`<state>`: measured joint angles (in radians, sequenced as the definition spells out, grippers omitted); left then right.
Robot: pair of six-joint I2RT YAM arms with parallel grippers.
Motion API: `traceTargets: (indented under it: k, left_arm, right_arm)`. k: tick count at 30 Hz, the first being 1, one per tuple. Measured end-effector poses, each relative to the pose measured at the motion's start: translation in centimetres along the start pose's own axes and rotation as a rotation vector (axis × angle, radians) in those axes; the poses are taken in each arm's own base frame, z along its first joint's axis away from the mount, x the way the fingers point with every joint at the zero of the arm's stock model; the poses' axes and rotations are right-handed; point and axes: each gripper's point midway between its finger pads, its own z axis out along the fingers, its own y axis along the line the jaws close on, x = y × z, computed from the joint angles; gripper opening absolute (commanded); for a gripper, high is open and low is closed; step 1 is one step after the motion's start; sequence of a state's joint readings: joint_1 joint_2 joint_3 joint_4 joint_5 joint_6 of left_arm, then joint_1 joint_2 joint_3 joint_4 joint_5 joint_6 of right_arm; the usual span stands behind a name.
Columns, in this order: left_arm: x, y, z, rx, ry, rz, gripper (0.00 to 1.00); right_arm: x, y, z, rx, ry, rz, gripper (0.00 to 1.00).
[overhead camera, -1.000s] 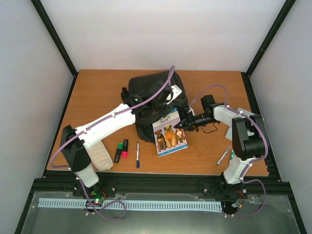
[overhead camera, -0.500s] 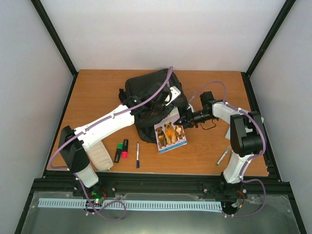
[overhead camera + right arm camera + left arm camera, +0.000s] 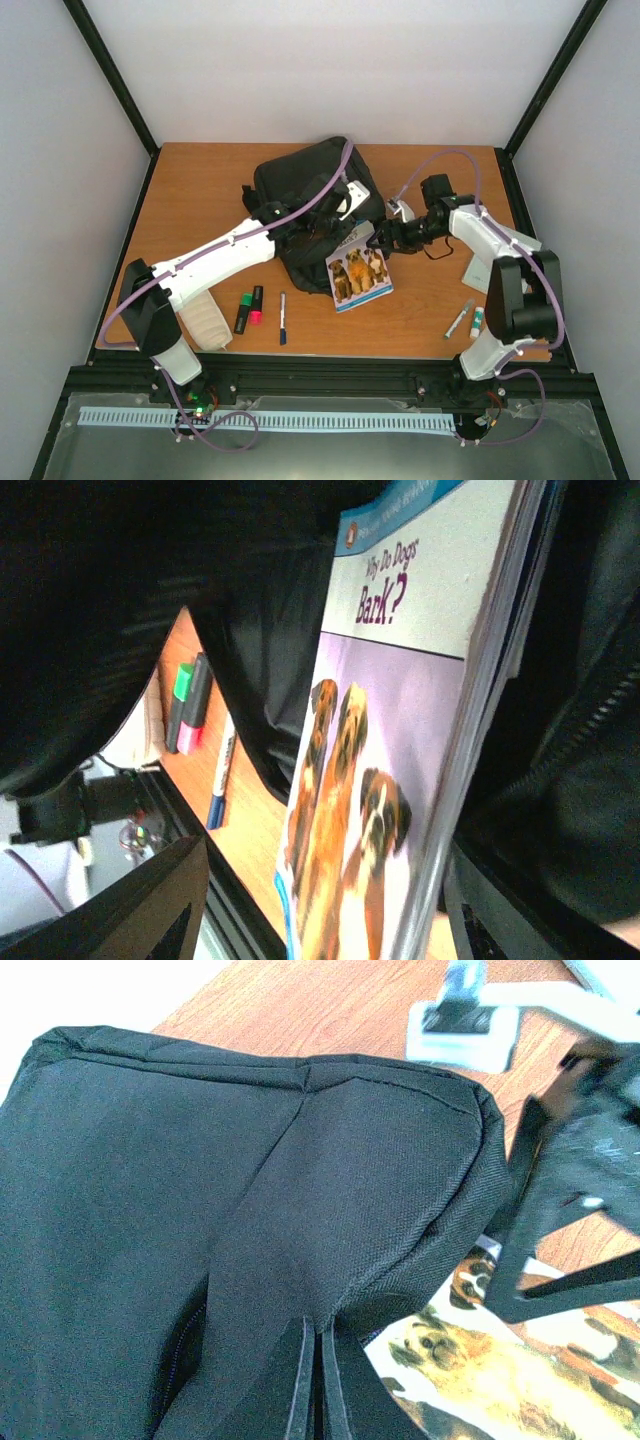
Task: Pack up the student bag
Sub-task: Place the book in the student bag.
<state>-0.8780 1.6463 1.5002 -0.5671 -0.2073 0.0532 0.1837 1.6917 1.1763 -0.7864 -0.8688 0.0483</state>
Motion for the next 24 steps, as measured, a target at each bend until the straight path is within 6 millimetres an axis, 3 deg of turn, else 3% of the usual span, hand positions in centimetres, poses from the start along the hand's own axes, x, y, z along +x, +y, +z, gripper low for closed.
traceTargets:
  k: [7, 12, 15, 19, 21, 24]
  left_arm:
    - [0.8, 0.2, 0.1, -0.002, 0.013, -0.002, 0.01]
    - [1.1, 0.4, 0.1, 0.006, 0.018, -0.017, 0.01]
    - [1.1, 0.6, 0.1, 0.017, 0.017, -0.033, 0.01]
    - [1.1, 0.8, 0.1, 0.032, 0.016, -0.055, 0.01]
    - [1.1, 0.9, 0.2, 0.04, 0.017, -0.063, 0.01]
    - [1.1, 0.9, 0.2, 0.05, 0.017, -0.072, 0.01]
  right_arm:
    - [0.7, 3.6, -4.4, 0.075, -0.07, -0.185, 0.67]
    - [1.6, 4.6, -6.2, 0.118, -0.082, -0.311, 0.6]
    - [2.3, 5.5, -7.3, 0.144, -0.101, -0.436, 0.53]
    - [3.7, 7.5, -9.0, 0.188, -0.164, -0.651, 0.53]
    - [4.6, 8.3, -8.8, 0.198, -0.162, -0.748, 0.56]
    - [7.2, 9.0, -6.7, 0.209, -0.077, -0.951, 0.59]
